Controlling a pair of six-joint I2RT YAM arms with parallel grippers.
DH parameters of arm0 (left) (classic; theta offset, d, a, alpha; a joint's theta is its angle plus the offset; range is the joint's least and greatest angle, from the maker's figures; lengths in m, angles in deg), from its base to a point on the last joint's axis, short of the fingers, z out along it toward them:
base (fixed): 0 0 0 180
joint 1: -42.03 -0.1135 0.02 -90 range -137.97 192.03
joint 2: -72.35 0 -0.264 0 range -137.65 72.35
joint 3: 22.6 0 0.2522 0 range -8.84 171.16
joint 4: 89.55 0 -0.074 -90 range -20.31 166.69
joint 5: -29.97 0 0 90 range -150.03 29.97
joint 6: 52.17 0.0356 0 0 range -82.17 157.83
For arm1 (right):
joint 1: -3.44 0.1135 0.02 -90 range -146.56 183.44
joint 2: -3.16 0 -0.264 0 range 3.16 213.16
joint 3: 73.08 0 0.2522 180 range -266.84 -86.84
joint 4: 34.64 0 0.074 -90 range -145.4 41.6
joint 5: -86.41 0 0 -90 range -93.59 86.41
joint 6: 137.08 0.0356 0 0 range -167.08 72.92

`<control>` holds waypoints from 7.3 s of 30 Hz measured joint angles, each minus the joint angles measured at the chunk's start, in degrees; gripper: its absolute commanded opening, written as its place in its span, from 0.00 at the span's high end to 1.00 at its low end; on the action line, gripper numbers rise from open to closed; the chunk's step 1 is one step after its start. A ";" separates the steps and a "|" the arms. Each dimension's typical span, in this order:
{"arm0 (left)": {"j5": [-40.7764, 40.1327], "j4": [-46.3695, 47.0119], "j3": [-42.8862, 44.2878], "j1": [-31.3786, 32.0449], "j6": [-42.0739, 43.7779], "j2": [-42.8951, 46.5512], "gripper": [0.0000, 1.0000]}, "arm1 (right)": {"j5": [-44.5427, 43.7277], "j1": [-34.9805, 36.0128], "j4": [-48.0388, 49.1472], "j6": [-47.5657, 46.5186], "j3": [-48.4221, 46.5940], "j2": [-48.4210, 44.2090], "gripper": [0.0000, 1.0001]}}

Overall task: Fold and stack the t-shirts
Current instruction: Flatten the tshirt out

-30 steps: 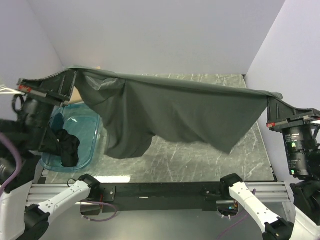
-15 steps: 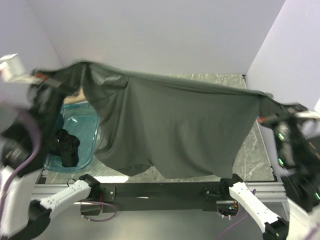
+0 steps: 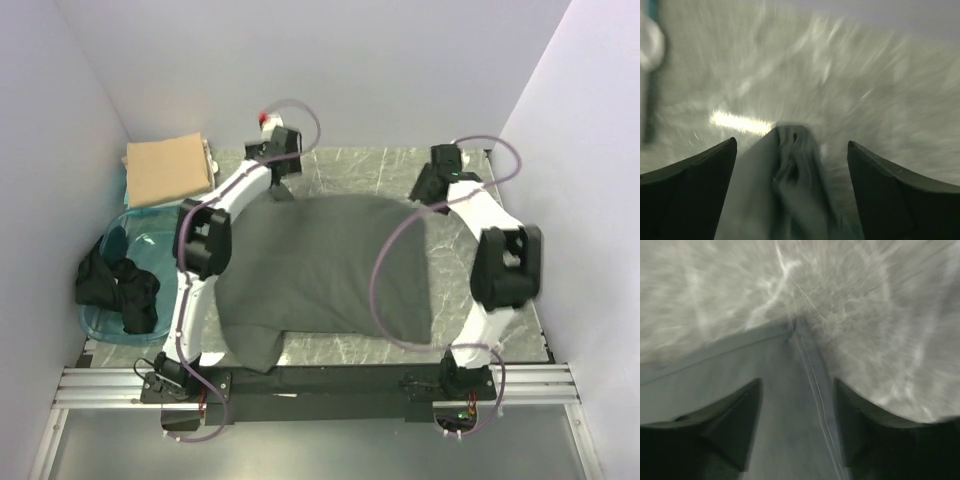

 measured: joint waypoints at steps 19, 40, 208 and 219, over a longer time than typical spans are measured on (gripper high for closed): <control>0.94 2.75 -21.33 -0.04 -4.26 20.33 0.01 | 5.84 3.13 3.74 -0.02 6.38 -7.80 0.18; 5.81 3.32 -27.19 -0.17 -9.29 11.47 0.01 | 4.66 7.21 -0.68 -4.33 0.20 12.15 0.18; 29.42 -32.41 -61.35 7.67 -25.77 47.28 0.99 | 4.22 31.17 1.73 -4.15 37.29 -23.12 0.17; 27.15 -28.61 -51.60 7.08 -25.03 41.31 0.98 | 10.49 38.99 5.05 -7.32 35.52 -22.77 0.18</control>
